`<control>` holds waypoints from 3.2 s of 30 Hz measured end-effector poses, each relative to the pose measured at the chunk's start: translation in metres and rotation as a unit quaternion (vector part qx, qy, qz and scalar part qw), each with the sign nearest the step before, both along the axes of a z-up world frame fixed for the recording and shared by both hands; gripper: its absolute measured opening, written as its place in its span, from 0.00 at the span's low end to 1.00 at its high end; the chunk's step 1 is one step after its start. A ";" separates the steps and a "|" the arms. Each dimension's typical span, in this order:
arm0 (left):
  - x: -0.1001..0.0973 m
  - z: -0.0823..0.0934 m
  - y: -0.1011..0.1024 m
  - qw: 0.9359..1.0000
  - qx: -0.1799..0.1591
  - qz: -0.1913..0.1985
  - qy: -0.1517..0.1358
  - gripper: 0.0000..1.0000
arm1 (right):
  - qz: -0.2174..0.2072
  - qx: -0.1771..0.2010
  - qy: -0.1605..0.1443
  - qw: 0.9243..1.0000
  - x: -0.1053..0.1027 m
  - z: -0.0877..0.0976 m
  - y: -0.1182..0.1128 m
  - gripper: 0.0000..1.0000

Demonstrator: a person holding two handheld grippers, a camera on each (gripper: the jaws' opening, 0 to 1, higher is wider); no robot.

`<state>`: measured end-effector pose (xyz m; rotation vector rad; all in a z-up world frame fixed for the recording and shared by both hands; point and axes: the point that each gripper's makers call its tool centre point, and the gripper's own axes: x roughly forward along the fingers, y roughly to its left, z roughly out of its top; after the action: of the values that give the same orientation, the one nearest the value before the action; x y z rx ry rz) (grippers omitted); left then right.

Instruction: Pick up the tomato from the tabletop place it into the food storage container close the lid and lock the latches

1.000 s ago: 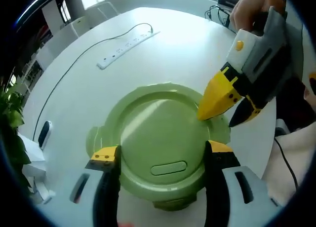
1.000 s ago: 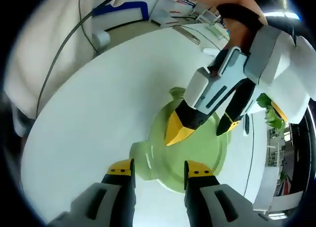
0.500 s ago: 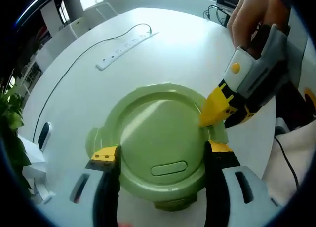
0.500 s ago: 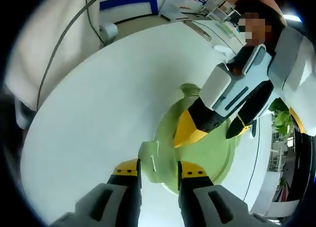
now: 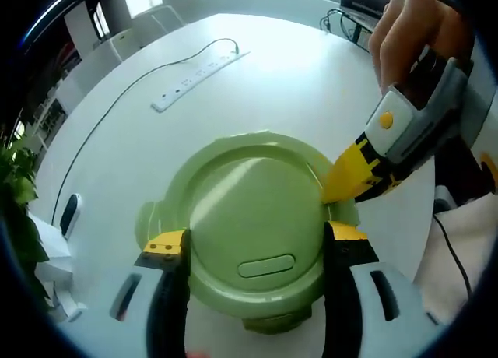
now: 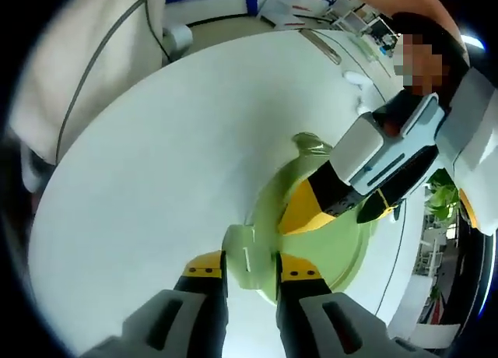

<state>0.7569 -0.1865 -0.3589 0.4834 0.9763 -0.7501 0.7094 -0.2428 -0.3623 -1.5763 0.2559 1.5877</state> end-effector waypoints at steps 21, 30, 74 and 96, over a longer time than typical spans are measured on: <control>0.001 0.000 0.000 1.000 -0.001 0.000 -0.005 0.62 | -0.009 0.010 -0.037 0.999 -0.004 -0.002 -0.003 0.14; 0.000 0.001 0.000 1.000 -0.007 -0.003 -0.012 0.62 | -0.012 0.026 -0.062 0.998 -0.001 0.005 -0.001 0.10; 0.000 0.003 0.001 1.000 -0.014 -0.007 -0.019 0.62 | 0.014 0.041 -0.059 0.997 -0.001 0.012 0.008 0.26; -0.002 0.003 0.000 0.999 -0.028 -0.007 -0.034 0.62 | 0.003 0.053 -0.072 0.996 0.010 0.035 0.007 0.25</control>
<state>0.7553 -0.1860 -0.3561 0.4643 0.8873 -0.7673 0.7193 -0.2361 -0.3276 -1.6008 0.0868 1.4589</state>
